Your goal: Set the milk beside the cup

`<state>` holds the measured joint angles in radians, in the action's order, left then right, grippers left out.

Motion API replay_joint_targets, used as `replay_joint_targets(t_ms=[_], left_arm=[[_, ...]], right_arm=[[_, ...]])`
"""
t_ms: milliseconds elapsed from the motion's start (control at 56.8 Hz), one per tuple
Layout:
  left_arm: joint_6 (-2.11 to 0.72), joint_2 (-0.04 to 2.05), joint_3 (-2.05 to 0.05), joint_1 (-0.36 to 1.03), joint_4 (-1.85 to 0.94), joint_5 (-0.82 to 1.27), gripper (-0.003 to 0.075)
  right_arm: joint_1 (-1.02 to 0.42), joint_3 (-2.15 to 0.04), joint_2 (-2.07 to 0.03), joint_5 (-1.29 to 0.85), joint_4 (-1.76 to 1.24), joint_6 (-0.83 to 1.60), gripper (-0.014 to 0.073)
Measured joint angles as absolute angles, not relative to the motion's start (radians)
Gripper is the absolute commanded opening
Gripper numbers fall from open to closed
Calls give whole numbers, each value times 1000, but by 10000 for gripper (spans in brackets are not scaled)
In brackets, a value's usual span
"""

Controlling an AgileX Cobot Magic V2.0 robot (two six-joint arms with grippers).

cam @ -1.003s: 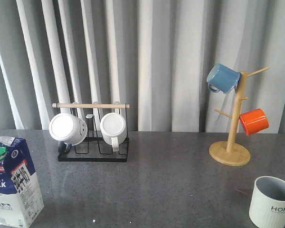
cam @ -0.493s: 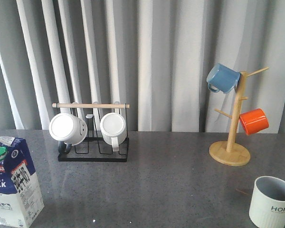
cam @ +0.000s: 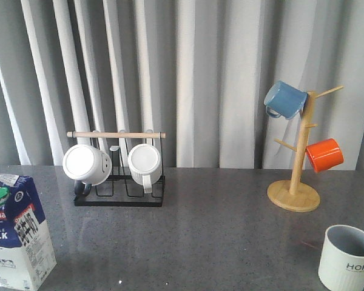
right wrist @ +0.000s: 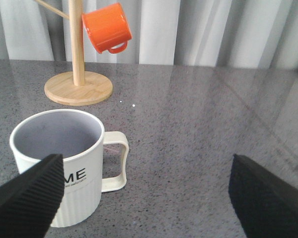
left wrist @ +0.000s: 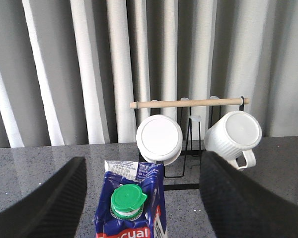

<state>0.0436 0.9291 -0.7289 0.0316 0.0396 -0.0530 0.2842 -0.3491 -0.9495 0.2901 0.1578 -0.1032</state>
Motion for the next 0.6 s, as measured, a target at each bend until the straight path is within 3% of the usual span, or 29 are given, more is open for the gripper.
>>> replay_joint_targets(t_ms=[211, 598], left_arm=[[44, 929, -729, 32, 40, -53, 459], [44, 929, -729, 32, 40, -53, 459]], right_arm=[[378, -349, -1103, 433, 365, -331, 632], [397, -349, -1368, 679, 403, -83, 613]])
